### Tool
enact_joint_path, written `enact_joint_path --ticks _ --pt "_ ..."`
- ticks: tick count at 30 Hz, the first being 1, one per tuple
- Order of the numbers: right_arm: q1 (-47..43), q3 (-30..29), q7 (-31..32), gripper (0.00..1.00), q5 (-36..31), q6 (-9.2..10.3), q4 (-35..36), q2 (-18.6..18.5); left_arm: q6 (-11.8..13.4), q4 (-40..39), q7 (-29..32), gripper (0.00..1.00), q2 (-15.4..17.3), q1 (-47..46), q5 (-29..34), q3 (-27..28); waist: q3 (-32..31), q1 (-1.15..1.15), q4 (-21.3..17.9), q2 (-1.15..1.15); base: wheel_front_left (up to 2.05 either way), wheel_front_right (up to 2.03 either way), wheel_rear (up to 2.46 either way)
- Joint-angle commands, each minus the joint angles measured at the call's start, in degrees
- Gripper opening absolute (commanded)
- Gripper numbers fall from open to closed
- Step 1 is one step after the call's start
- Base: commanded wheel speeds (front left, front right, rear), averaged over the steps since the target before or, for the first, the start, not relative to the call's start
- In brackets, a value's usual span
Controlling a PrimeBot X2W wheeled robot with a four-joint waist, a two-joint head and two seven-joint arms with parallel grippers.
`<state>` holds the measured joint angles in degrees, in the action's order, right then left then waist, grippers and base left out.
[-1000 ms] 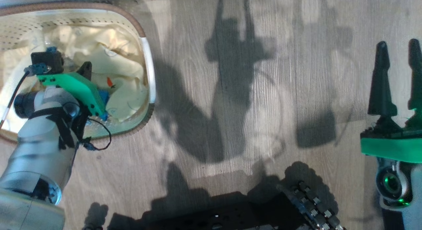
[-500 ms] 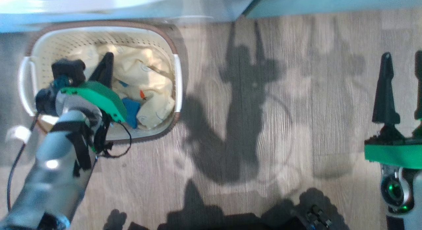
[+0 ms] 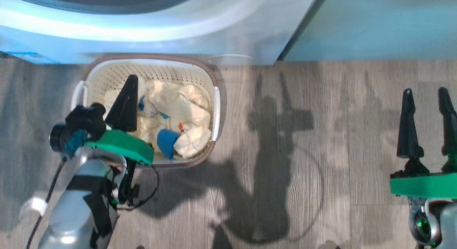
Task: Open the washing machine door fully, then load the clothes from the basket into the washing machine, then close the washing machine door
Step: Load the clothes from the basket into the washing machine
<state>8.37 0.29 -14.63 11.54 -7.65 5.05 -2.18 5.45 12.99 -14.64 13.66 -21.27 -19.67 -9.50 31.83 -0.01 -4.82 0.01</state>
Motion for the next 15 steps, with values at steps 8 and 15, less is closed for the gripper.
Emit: enact_joint_path --ticks 8,15 --pt "-2.45 1.86 -0.37 1.00 -0.94 0.16 0.29 -0.70 1.78 -8.93 -0.36 1.00 0.06 6.07 1.93 4.21 -6.70 0.01 2.06 -0.01 0.00 0.00 0.00" --pt "-4.56 3.03 -0.37 1.00 -0.94 0.16 -1.70 -0.70 2.88 -13.01 -0.36 1.00 -0.30 11.34 2.61 5.63 -12.71 0.01 2.51 -0.01 0.00 0.00 0.00"
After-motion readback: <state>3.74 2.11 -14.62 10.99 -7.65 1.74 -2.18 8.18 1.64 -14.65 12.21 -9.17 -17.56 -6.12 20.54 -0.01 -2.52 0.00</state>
